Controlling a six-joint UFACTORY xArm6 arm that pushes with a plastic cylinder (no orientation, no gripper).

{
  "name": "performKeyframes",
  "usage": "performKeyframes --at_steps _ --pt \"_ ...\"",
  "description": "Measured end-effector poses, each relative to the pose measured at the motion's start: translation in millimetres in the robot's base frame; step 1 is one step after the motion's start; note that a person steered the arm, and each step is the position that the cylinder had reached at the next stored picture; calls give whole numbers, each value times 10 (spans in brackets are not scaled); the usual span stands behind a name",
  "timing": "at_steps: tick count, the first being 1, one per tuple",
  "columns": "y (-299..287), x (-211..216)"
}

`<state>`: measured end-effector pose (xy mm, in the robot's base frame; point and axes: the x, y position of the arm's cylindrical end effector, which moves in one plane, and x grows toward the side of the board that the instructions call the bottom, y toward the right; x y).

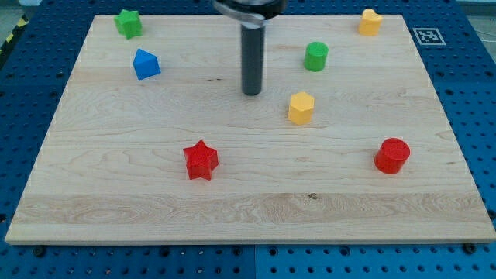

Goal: Move the blue triangle to the top of the red star

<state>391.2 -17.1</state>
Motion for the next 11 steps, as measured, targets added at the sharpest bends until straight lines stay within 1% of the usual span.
performKeyframes --at_steps 1,3,4,5,6,7,8,9,10,11 --pt "-529 115" --pt "-1677 144" --pt "-2300 -200" --pt "-2442 -678" --pt "-2237 -825" --pt "-1886 -620" --pt "-1674 -554" --pt "-1608 -554" --pt "-1274 -542" --pt "-1097 -513"
